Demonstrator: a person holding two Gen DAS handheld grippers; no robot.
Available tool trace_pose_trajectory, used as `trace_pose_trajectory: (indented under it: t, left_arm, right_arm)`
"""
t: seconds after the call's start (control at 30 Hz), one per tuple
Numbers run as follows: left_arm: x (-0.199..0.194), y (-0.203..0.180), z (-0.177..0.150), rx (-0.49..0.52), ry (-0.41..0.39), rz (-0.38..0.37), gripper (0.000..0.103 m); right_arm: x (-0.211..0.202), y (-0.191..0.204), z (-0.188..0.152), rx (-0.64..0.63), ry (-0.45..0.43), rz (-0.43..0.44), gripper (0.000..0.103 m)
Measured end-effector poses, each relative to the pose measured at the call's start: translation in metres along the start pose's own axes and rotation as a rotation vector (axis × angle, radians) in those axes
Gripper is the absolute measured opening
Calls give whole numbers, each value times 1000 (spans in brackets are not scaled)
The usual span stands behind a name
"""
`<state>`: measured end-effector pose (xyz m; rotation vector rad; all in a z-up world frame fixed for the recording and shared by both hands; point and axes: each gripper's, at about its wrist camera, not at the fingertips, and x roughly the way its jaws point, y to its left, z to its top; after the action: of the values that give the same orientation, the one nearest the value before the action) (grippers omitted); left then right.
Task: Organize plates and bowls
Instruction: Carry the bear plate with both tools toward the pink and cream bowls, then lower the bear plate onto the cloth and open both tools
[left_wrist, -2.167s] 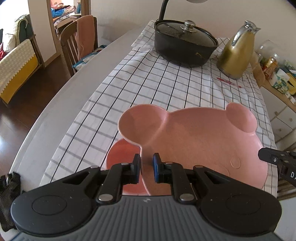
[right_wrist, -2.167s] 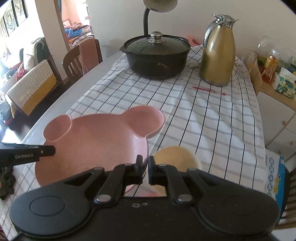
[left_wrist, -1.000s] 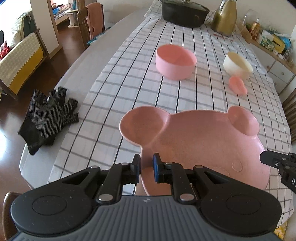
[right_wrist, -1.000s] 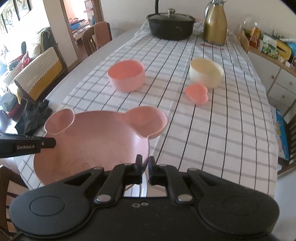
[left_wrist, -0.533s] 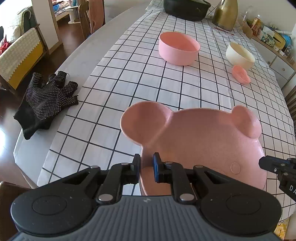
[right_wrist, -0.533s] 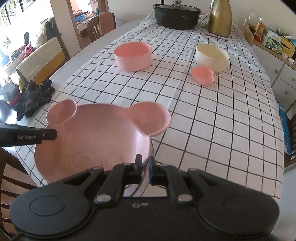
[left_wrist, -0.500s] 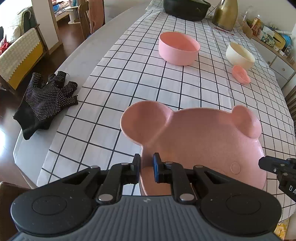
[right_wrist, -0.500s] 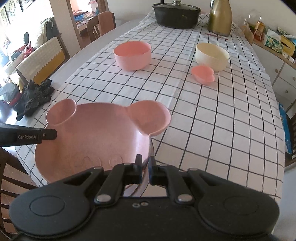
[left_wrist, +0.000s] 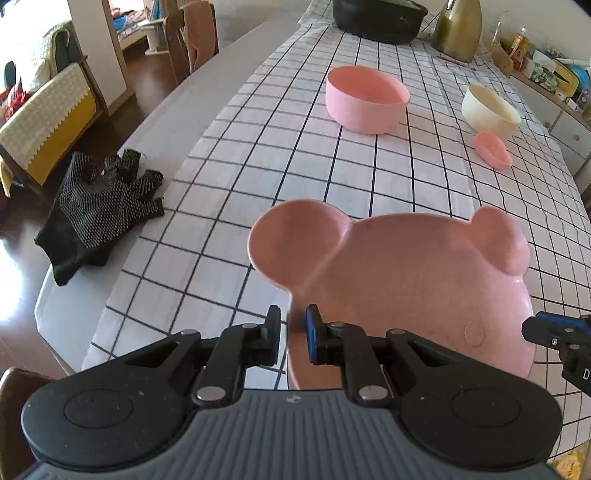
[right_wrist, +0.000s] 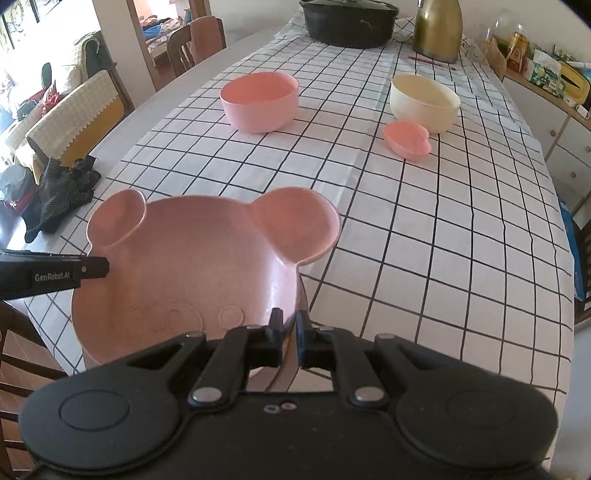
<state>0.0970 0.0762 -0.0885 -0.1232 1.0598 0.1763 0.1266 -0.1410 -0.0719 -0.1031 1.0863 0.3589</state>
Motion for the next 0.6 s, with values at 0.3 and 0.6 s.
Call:
trace_pose_trajectory:
  t: [0.3, 0.6]
  left_arm:
    - [-6, 5, 0, -12, 26, -22, 15]
    - [-20, 5, -1, 6, -6, -32, 15]
  right_arm:
    - [-1, -3, 1, -14, 21, 1, 18]
    - [-12, -5, 9, -16, -8, 3, 32]
